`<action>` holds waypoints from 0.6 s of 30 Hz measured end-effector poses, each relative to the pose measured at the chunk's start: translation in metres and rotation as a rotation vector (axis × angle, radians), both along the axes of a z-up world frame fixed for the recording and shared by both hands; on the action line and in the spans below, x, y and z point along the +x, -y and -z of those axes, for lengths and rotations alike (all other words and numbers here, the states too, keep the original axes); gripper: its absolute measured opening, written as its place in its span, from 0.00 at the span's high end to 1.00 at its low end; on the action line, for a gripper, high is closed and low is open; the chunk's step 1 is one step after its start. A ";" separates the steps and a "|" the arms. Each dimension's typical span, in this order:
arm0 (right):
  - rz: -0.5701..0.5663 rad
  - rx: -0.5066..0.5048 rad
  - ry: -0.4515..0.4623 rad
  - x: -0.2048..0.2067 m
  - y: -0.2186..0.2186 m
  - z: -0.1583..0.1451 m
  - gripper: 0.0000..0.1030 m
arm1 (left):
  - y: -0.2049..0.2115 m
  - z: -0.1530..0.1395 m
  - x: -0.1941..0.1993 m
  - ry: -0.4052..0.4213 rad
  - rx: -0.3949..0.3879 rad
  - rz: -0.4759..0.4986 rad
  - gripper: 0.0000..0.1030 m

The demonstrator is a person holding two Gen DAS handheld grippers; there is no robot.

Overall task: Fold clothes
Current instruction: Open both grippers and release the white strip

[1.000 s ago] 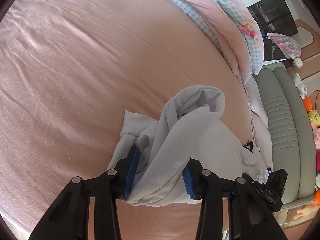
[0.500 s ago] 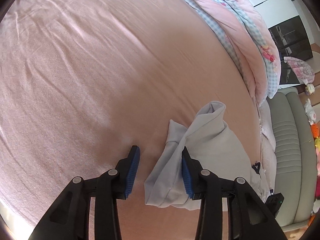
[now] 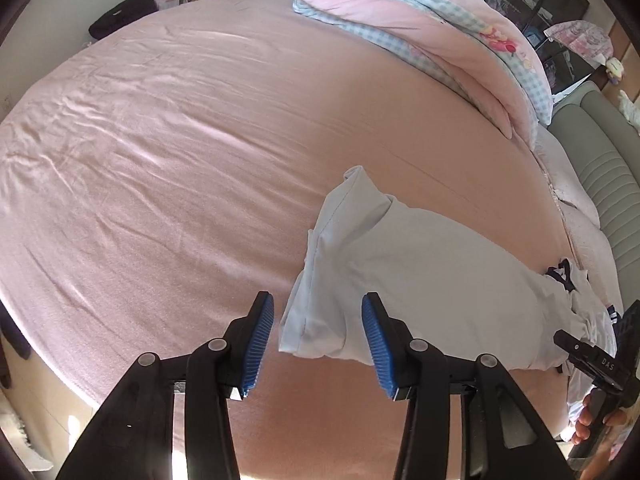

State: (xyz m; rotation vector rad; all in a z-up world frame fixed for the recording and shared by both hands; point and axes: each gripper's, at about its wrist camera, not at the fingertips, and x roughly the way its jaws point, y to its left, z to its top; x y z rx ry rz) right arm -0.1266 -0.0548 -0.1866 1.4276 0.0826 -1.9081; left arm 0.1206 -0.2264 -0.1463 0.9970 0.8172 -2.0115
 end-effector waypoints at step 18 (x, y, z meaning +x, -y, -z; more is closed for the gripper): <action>0.124 -0.196 0.189 0.021 -0.045 -0.005 0.31 | -0.060 -0.002 -0.027 -0.023 -0.002 0.076 0.44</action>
